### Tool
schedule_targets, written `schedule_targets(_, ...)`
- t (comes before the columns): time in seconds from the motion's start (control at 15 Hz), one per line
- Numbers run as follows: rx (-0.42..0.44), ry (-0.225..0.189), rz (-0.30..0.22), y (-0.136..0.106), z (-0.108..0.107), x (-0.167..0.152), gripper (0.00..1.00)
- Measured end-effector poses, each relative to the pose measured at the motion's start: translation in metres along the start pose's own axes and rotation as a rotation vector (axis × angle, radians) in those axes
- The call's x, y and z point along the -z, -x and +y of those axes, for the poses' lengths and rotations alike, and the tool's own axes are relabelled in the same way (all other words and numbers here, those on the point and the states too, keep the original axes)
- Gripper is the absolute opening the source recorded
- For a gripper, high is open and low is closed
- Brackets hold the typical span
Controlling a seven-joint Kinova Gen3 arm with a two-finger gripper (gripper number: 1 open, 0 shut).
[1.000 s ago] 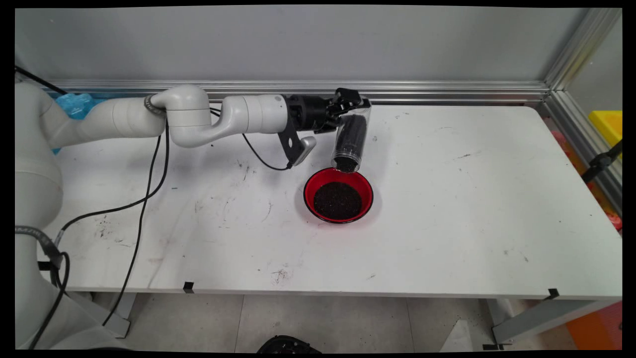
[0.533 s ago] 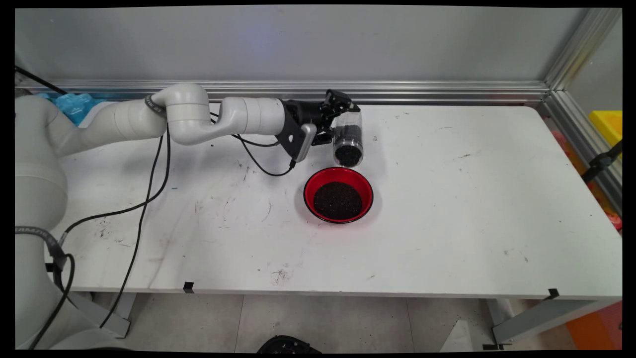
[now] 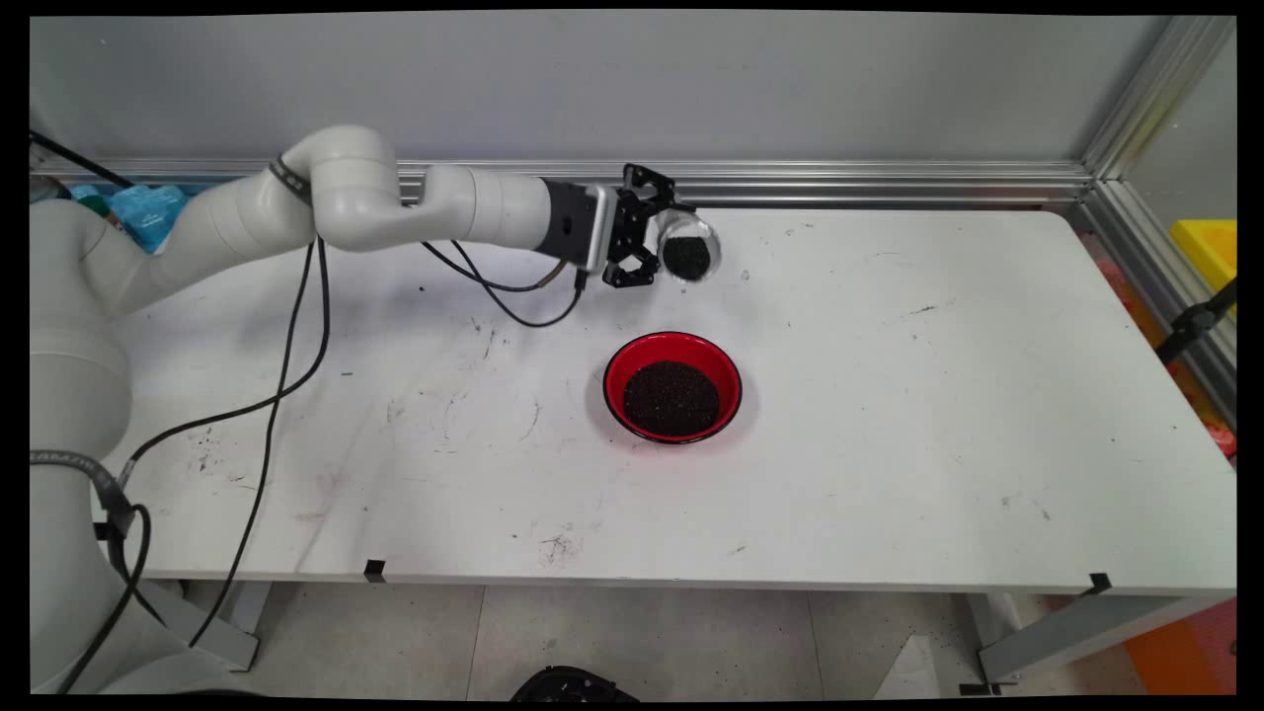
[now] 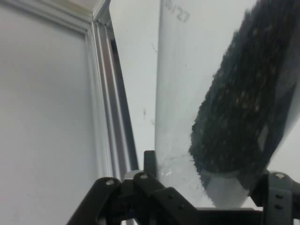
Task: Pour the black seasoning powder in the red bowl
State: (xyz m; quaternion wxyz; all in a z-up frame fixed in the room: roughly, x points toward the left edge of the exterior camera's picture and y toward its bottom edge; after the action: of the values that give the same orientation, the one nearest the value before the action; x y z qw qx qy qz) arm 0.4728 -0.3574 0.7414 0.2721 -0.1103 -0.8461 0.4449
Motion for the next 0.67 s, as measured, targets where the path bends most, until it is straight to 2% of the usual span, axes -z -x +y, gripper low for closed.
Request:
schedule_targets(0.53, 0.430, 0.070, 0.009, 0.010, -0.032, 0.026, 0.00)
schedule_targets(0.67, 0.497, 0.086, 0.012, 0.012, -0.036, 0.031, 0.00)
